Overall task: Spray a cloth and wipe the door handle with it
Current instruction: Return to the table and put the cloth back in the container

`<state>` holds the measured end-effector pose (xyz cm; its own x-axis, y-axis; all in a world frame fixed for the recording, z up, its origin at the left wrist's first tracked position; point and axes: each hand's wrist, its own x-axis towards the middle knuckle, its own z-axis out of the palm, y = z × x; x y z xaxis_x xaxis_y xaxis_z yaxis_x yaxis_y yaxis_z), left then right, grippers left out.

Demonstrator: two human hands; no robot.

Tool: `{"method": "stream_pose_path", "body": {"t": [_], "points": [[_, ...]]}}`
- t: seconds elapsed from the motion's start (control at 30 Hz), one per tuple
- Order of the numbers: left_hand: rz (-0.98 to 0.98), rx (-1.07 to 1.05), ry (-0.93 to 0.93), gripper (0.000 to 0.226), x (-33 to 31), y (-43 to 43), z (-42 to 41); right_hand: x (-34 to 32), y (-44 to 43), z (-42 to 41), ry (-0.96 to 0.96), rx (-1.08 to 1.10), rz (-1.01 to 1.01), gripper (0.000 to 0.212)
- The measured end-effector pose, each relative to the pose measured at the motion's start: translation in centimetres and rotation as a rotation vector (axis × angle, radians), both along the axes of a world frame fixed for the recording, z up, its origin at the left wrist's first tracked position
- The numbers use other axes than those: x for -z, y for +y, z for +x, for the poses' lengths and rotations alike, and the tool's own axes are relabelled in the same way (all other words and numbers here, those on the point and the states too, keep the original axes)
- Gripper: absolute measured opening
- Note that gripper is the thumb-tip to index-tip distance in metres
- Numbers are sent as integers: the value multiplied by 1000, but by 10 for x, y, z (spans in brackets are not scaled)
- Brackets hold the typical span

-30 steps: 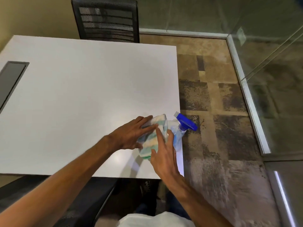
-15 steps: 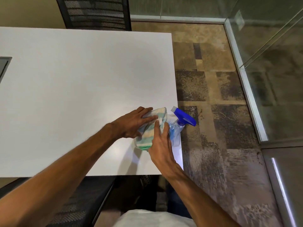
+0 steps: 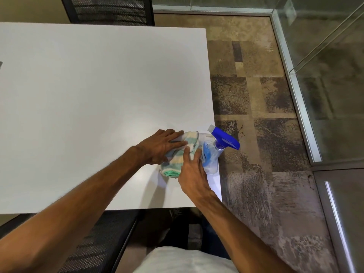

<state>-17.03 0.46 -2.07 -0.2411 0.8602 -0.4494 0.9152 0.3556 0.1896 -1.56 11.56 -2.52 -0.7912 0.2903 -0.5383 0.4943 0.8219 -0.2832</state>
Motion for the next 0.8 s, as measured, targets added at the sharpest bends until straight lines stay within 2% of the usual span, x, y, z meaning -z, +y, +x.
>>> {"method": "stream_pose_path", "body": {"t": [0.17, 0.23, 0.33, 0.43, 0.6, 0.73, 0.8], "points": [[-45, 66, 200, 82, 3, 1, 5, -6, 4, -4, -83, -43, 17, 87], [4, 90, 249, 74, -2, 2, 8, -17, 2, -4, -83, -69, 68, 79], [121, 141, 356, 64, -8, 2, 12, -29, -4, 4, 32, -170, 192, 56], [226, 161, 403, 51, -7, -4, 13, -25, -5, 10, 135, -281, 100, 38], [264, 225, 405, 26, 1, -5, 12, -2, -2, 9, -22, -321, 41, 66], [119, 244, 408, 24, 13, -7, 15, 14, 1, 7, -86, -263, -52, 83], [69, 227, 461, 33, 19, -5, 16, 19, 1, 6, -107, -261, -53, 91]]}}
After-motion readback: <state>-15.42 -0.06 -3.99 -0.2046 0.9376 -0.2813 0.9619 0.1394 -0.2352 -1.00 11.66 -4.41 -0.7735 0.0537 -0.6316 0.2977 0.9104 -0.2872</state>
